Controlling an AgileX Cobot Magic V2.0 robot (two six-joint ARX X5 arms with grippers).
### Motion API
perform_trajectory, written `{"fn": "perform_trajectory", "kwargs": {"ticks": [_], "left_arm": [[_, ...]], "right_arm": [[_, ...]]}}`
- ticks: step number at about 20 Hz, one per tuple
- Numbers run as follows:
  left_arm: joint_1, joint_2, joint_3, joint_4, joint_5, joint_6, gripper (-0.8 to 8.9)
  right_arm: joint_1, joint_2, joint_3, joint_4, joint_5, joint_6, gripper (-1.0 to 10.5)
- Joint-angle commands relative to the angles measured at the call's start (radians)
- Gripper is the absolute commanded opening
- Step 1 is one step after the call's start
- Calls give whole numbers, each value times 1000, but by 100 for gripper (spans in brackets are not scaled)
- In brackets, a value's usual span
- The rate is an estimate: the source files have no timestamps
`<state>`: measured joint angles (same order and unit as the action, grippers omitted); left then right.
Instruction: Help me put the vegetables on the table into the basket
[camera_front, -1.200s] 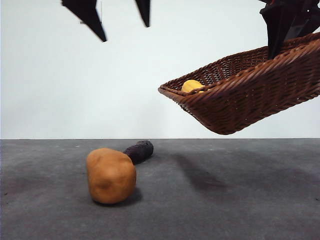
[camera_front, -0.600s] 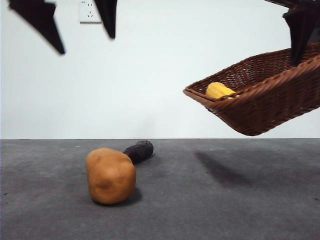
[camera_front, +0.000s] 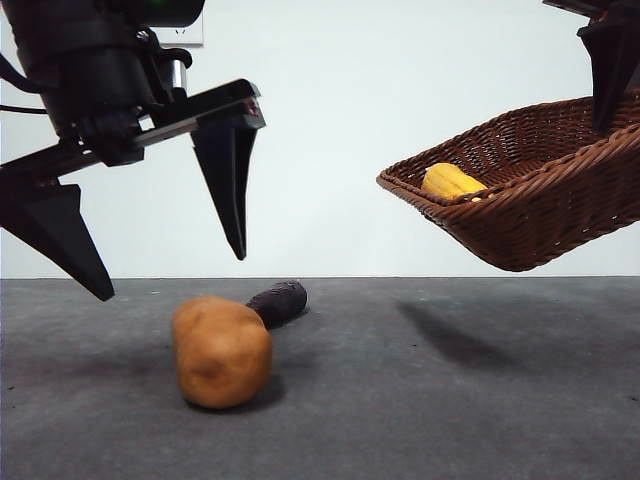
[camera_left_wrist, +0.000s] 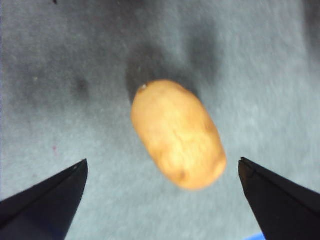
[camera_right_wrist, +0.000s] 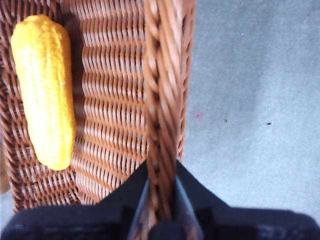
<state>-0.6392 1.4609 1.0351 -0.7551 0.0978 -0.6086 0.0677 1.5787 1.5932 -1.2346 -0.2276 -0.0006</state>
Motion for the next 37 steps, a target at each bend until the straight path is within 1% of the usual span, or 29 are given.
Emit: {"fn": "perform_trajectory", "kwargs": {"ticks": [1, 6, 8, 12, 13, 15, 16, 17, 19, 20, 21, 22, 24, 26, 29, 31, 34, 37], "left_arm": [[-12, 41, -7, 27, -5, -60, 502], [-31, 156, -7, 50, -19, -77, 502], [-35, 182, -6, 73, -19, -87, 502], [-60, 213, -6, 94, -24, -88, 495], [-65, 216, -6, 101, -42, -87, 453], [-76, 216, -6, 106, -101, -86, 248], [-76, 216, -6, 107, -106, -77, 156], [-76, 216, -6, 112, -106, -62, 118], [-76, 216, -6, 117, -106, -56, 117], [-76, 216, -6, 121, -106, -42, 90], [-76, 216, -4, 120, -100, -23, 35], [-76, 214, 3, 116, -93, 0, 17], [-76, 196, 31, 85, -87, 52, 17], [-80, 152, 76, 66, -79, 84, 17], [-104, 64, 146, 106, -18, 86, 17], [-142, 12, 196, 160, 16, 86, 17], [-216, -4, 275, 200, 18, 90, 17], [-272, -2, 289, 229, 11, 92, 17]], "right_arm": [[2, 3, -5, 3, -12, -8, -16], [3, 3, -5, 2, -12, -12, -16], [3, 3, -5, -2, -12, -27, -17], [3, 3, -5, 1, -13, -28, -16], [3, 3, -5, 3, -13, -28, -16], [3, 3, -5, 2, -13, -30, -16], [3, 3, -5, 1, -15, -30, -16], [3, 3, -5, 1, -16, -30, -16], [3, 3, -5, 1, -16, -30, -16], [3, 3, -5, 0, -16, -30, -16], [3, 3, -5, 0, -17, -30, -16], [3, 3, -5, -2, -19, -30, -16], [3, 3, -5, -9, -19, -30, -16], [3, 3, -5, -12, -19, -30, -16], [3, 3, -5, -19, -19, -26, -17], [5, 3, -5, -24, -19, -25, -16], [26, 3, -5, -32, -23, 2, -16], [70, 3, -5, -35, -35, 16, -16]]}}
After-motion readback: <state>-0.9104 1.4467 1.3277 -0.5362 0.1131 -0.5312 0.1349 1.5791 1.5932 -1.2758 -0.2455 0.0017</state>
